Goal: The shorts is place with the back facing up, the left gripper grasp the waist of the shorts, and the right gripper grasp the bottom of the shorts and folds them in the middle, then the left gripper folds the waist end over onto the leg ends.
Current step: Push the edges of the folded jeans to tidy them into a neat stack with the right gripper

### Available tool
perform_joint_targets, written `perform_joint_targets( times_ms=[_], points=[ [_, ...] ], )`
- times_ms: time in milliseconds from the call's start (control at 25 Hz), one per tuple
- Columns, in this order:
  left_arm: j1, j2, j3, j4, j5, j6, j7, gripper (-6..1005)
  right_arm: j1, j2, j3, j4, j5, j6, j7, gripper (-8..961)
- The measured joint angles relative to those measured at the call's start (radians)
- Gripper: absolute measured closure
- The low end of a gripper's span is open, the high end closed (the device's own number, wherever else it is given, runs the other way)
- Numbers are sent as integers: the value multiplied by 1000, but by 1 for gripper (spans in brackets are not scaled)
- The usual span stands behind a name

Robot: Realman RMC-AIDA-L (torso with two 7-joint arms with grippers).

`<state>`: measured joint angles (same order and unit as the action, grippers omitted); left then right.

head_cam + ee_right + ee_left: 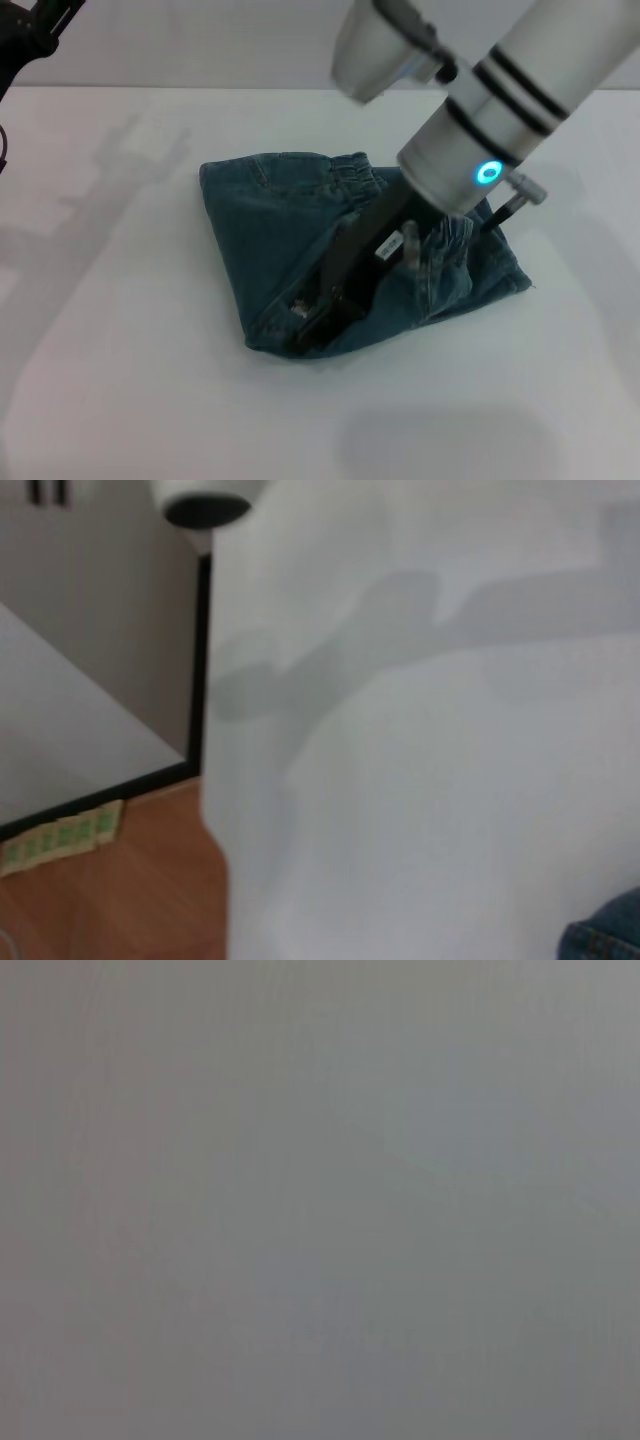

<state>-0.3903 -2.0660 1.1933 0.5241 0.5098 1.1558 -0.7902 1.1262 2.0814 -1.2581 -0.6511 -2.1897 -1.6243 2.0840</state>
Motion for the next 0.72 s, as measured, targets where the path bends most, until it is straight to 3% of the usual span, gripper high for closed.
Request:
perform_joint_targets(
  times_ms=[360, 720],
  points=[
    [1, -2, 0, -19, -1, 4, 1, 157, -55, 5, -184, 30, 105, 179, 1, 426],
    [-6, -3, 2, -31, -1, 4, 2, 157, -69, 7, -260, 30, 110, 237, 1, 425]
  ],
)
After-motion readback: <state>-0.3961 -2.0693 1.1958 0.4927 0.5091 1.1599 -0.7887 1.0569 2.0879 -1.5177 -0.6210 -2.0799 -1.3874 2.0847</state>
